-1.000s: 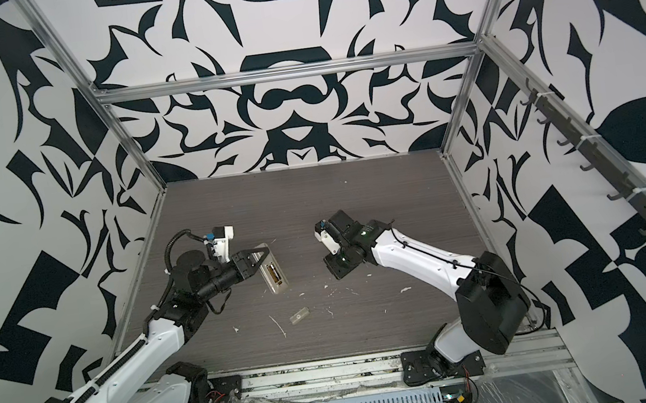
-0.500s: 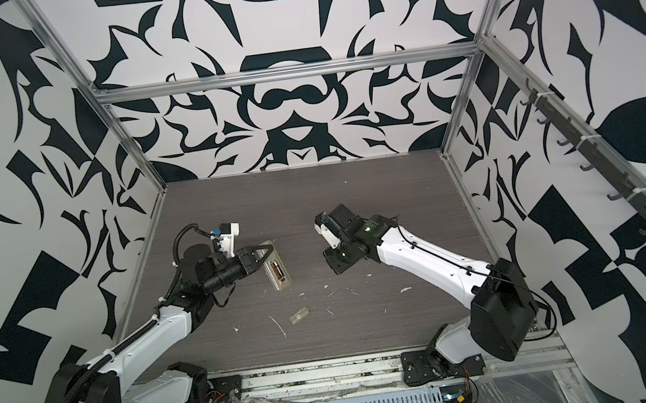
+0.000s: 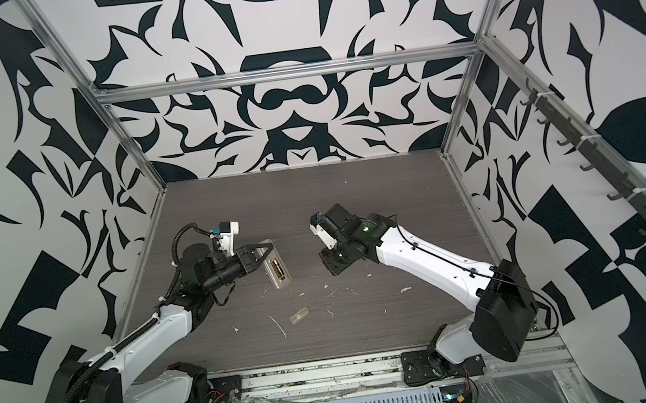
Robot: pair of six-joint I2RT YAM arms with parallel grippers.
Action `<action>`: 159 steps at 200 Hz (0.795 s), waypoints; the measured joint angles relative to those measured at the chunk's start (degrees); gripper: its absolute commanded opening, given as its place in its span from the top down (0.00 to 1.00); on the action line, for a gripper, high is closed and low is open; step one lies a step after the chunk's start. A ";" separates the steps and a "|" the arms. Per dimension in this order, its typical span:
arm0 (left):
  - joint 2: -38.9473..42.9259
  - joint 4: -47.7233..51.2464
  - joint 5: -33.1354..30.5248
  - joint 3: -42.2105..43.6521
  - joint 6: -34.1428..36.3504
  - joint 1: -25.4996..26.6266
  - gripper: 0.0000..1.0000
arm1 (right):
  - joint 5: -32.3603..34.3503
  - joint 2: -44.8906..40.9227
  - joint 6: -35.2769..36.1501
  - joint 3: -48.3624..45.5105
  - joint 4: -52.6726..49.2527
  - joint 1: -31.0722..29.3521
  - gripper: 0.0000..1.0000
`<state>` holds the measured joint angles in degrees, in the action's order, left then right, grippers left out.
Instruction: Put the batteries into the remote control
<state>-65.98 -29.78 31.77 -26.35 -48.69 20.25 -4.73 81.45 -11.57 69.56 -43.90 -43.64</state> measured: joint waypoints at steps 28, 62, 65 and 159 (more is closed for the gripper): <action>-0.28 -1.42 0.00 0.00 -0.02 0.00 1.00 | -0.76 -0.57 -0.09 1.14 -0.15 -1.29 0.98; -1.97 -4.61 0.02 0.00 -1.36 0.00 1.00 | -2.60 -0.85 0.22 4.02 -1.20 -2.73 0.98; -2.08 -4.81 0.02 0.00 -1.46 0.00 1.00 | -2.82 -0.81 0.35 4.37 -1.38 -2.86 0.98; -2.34 -9.33 -0.50 1.90 -3.91 0.00 1.00 | -8.20 6.38 2.84 12.31 -4.68 -4.61 0.98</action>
<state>-68.31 -39.11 31.27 -24.45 -52.60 20.25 -12.93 87.83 -8.73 81.87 -48.58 -48.25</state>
